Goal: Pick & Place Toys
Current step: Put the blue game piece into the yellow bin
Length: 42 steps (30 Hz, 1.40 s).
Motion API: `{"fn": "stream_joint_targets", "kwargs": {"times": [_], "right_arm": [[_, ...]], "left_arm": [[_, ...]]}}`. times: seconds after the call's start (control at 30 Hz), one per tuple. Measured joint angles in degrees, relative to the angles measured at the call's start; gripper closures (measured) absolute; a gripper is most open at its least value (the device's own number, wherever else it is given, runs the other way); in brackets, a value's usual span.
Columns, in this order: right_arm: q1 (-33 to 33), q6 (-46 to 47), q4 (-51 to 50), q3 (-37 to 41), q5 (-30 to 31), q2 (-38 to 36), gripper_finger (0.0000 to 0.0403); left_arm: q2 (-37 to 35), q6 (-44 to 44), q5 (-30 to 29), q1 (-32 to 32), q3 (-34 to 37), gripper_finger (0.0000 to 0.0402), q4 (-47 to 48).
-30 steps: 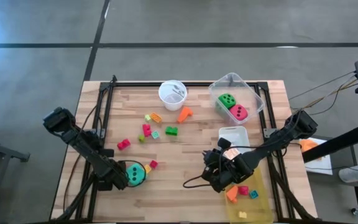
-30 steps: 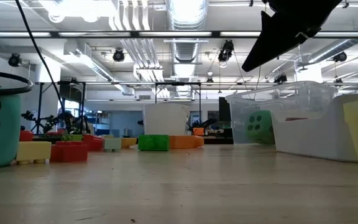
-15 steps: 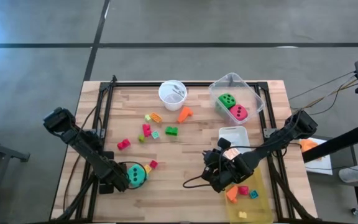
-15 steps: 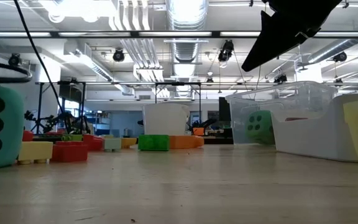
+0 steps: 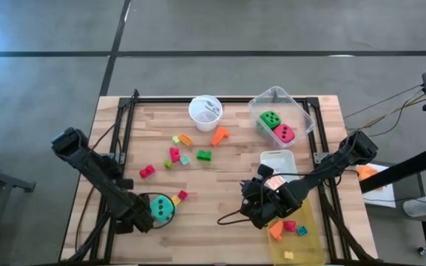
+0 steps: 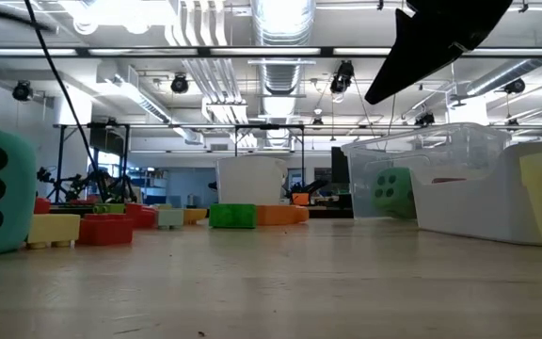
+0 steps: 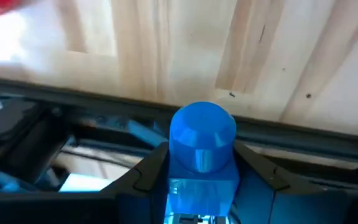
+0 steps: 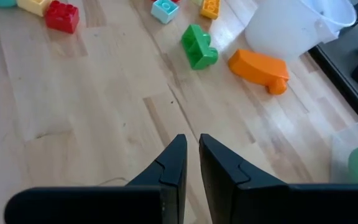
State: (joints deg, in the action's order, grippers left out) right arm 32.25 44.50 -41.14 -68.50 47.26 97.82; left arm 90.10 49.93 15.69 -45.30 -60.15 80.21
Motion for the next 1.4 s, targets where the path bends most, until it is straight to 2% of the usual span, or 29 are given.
{"fn": "stream_joint_targets", "kwargs": {"times": [0.17,0.27,0.43,0.57,0.77,0.93,1.03,1.27,1.4], "right_arm": [[0.0,-2.1,2.0,0.2,-1.0,0.0,0.0342],[0.0,-6.4,6.9,0.8,-3.0,0.0,0.0301],[0.0,-18.1,21.3,1.8,-10.2,0.0,0.0215],[0.7,-28.6,32.7,1.9,-11.1,0.0,0.0163],[3.6,-49.8,45.1,1.9,-9.6,0.0,0.0125],[5.8,-61.7,50.2,2.0,-3.7,0.0,0.012],[6.6,-68.4,53.4,1.8,-0.6,0.2,0.012],[6.6,-76.3,56.4,-0.4,3.6,0.2,0.0119],[6.4,-78.1,56.5,-1.1,3.6,0.2,0.012]], "left_arm": [[-0.8,2.1,-6.9,0.0,-8.5,0.0268,6.3],[-1.6,5.3,-13.1,0.0,-12.9,0.0268,7.1],[-2.3,10.0,-25.8,0.0,-18.3,0.0268,4.6],[-2.3,10.0,-34.6,0.7,-19.7,0.0268,-6.1],[-2.3,1.4,-41.5,3.6,-19.4,0.0268,-26.4],[-2.3,-8.6,-42.0,6.8,-19.4,0.0268,-43.5],[-2.3,-12.2,-41.2,9.1,-19.4,0.0268,-49.8],[-2.2,-12.7,-40.6,13.2,-19.3,0.0268,-52.6],[-2.2,-14.9,-40.1,14.4,-19.3,0.0268,-56.9]]}}
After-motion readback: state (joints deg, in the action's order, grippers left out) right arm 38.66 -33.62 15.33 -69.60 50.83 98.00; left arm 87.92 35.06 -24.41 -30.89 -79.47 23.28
